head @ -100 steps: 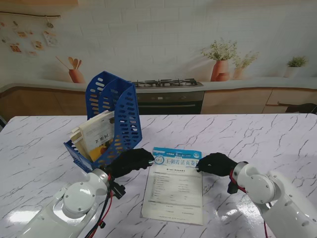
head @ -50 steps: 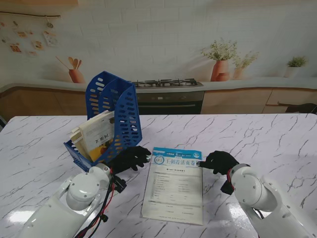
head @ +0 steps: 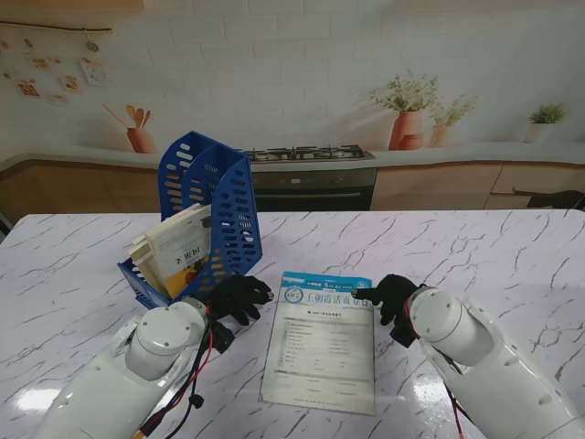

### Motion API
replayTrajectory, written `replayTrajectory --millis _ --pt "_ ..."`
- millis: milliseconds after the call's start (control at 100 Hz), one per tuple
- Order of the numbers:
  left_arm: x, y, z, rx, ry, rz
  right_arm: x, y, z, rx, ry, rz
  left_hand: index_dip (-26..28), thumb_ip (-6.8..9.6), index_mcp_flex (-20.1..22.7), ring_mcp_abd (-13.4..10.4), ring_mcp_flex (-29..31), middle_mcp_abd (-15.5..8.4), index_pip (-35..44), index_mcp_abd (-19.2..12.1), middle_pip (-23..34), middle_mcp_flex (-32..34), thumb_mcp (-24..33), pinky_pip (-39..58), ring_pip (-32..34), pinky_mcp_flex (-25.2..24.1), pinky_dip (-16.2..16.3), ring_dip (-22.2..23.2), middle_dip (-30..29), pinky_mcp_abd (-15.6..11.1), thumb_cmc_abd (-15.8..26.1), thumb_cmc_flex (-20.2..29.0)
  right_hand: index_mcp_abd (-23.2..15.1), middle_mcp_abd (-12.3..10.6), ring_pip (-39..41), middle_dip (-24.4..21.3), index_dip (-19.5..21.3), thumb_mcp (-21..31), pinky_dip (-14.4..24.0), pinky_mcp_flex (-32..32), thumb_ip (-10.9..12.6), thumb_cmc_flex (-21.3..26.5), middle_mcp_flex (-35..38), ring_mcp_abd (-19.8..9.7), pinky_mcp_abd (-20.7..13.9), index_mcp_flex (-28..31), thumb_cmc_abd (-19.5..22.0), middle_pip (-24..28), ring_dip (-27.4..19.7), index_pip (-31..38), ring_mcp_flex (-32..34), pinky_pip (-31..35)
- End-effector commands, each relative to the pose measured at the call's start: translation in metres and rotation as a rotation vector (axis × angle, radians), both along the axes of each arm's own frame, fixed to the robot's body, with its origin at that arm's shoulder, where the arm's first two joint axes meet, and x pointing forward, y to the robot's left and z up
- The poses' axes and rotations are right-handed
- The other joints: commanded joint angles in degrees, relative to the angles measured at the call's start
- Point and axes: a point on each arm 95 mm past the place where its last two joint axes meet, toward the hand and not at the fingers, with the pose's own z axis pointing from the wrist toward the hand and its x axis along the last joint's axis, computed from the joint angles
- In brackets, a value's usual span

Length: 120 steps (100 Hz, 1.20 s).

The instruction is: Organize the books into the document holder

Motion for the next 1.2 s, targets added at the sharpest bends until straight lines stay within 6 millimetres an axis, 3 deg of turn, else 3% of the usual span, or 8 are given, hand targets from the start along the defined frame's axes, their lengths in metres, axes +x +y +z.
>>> replayTrajectory --millis 0,230,250,630,800,900,1030,1190 --pt "-0.008 -0.009 -0.003 -0.022 0.028 -0.024 -0.004 0.006 -0.017 0.005 0.054 0.019 -1.1 1.0 0.1 3.6 1.9 1.4 0.0 1.7 1.5 1.0 0.8 2.4 -0.3 2.5 -0.9 -1.5 -0.7 1.5 -1.4 -1.4 1.7 1.4 -2.2 -3.2 -1.1 -1.2 -0.6 -0.3 -0.4 -0.5 -1.8 1.5 11.8 -0.6 0.4 -6.3 -1.1 -1.2 -0.9 -0.2" --pt "-0.017 -0.012 -0.007 -0.03 0.102 -0.068 0.005 0.008 -0.021 0.022 0.042 0.058 -1.4 1.11 0.9 3.6 6.1 1.9 0.1 3.1 3.2 3.1 -0.2 4.4 2.1 8.7 -2.4 -2.0 -0.9 1.3 -0.4 -0.9 -0.8 -1.2 -2.8 -3.6 -1.0 -1.6 -0.8 -3.5 -0.2 0.5 -3.1 0.2 10.6 -2.0 1.1 -7.3 -1.2 -1.6 -3.1 -0.6" --pt "-0.017 -0.013 -0.008 -0.033 0.106 -0.072 0.006 0.008 -0.02 0.022 0.038 0.06 -1.7 1.41 0.9 3.7 6.3 2.0 0.1 3.2 3.5 3.2 -1.7 5.4 2.6 9.1 -5.1 -3.0 -1.4 1.5 0.0 -0.1 -1.0 -1.5 -2.7 -3.6 -1.0 -1.6 -0.8 -3.6 -0.2 0.5 -3.2 0.0 10.6 -2.0 1.2 -7.3 -1.2 -1.6 -3.3 -0.6" --pt "-0.024 -0.017 -0.008 -0.067 0.145 -0.113 0.015 0.011 -0.021 0.05 -0.019 0.079 -1.9 1.66 1.3 3.9 10.3 1.9 0.4 3.6 4.3 4.6 -4.0 8.3 4.8 14.9 -9.7 -3.0 -1.2 1.5 1.7 0.1 -3.3 -3.9 -3.0 -4.0 -0.4 -2.2 -1.1 -7.4 0.1 1.6 -3.9 -1.0 10.6 -2.9 2.0 -8.3 -1.0 -1.4 -5.4 -2.7" --pt "-0.027 -0.017 -0.008 -0.072 0.128 -0.116 0.009 0.011 -0.02 0.063 -0.011 0.081 -1.7 1.82 0.8 4.2 8.1 0.0 0.4 1.4 4.5 4.0 -5.3 10.6 5.3 9.9 -7.3 -2.0 -0.5 4.5 2.3 0.6 -8.6 -8.6 -2.5 -3.8 1.3 -2.9 -0.3 -11.4 0.4 2.5 -4.9 0.6 15.7 -4.3 2.9 -8.2 0.5 -0.2 -8.3 -3.4" --pt "-0.026 -0.016 -0.004 -0.066 0.094 -0.12 0.003 0.008 -0.013 0.043 -0.03 0.063 -1.0 1.87 0.1 1.3 6.0 -1.2 0.3 -0.3 4.6 2.8 -5.8 9.9 5.2 4.8 -2.5 0.6 2.0 3.9 2.2 1.0 -9.8 -9.5 -1.1 -2.4 2.7 -3.1 0.9 -10.9 0.4 2.4 -5.0 -0.2 16.6 -4.4 2.6 -6.2 2.6 1.1 -7.6 -2.2" --pt "-0.023 -0.016 0.0 -0.053 0.053 -0.084 0.002 0.003 -0.006 -0.015 -0.028 0.002 0.0 1.73 -0.8 0.1 3.1 -1.4 1.1 -0.8 5.3 0.7 -5.3 7.2 3.8 1.5 -1.5 1.6 3.8 3.6 1.2 0.9 -4.7 -4.7 -0.4 -1.8 2.6 -3.1 1.7 -8.7 0.4 2.0 -5.1 0.9 17.3 -5.3 2.1 -5.5 3.5 -0.2 -6.0 -1.2" --pt "-0.019 -0.015 -0.002 -0.042 0.073 -0.042 0.007 0.001 -0.004 -0.041 0.02 -0.034 -0.6 1.66 -2.9 2.0 -0.4 0.0 -0.7 1.0 2.4 -3.4 -4.7 5.4 0.2 0.4 -1.5 0.5 2.5 3.6 1.0 0.5 0.8 0.2 -0.5 -2.0 1.5 -2.4 1.8 -4.9 0.2 1.5 -4.6 2.2 15.0 -4.3 1.4 -4.5 2.7 -2.2 -3.6 -0.4"
